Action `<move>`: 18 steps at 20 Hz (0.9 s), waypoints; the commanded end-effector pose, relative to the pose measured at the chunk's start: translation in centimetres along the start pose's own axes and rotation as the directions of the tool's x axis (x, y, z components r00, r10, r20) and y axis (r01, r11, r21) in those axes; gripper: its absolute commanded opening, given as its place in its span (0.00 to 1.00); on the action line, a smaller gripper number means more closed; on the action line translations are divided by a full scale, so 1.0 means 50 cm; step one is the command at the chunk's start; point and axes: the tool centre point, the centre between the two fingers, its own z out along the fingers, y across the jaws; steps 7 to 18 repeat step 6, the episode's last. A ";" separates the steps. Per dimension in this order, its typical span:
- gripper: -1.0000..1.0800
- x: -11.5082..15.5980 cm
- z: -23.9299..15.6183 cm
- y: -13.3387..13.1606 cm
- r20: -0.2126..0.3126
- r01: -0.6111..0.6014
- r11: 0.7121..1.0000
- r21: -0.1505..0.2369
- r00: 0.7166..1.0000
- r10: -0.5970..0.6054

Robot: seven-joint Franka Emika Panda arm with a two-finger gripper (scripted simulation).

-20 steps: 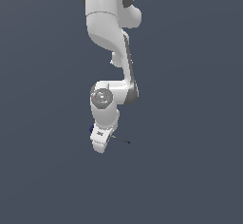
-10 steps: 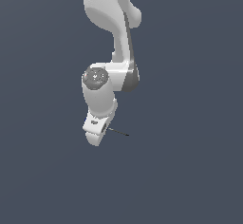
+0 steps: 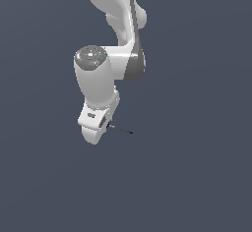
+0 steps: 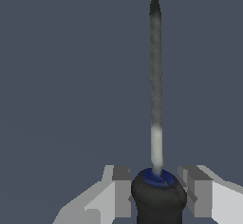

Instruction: Pick up the object and move it to a goal position.

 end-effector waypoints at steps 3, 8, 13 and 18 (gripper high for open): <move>0.00 -0.001 -0.012 0.002 0.000 0.000 1.000 0.001 1.000 0.000; 0.00 -0.001 -0.007 0.003 0.000 0.000 1.000 0.001 1.000 0.000; 0.00 -0.001 -0.007 0.003 0.000 0.000 1.000 0.001 1.000 0.000; 0.00 -0.001 -0.007 0.003 0.000 0.000 1.000 0.001 1.000 0.000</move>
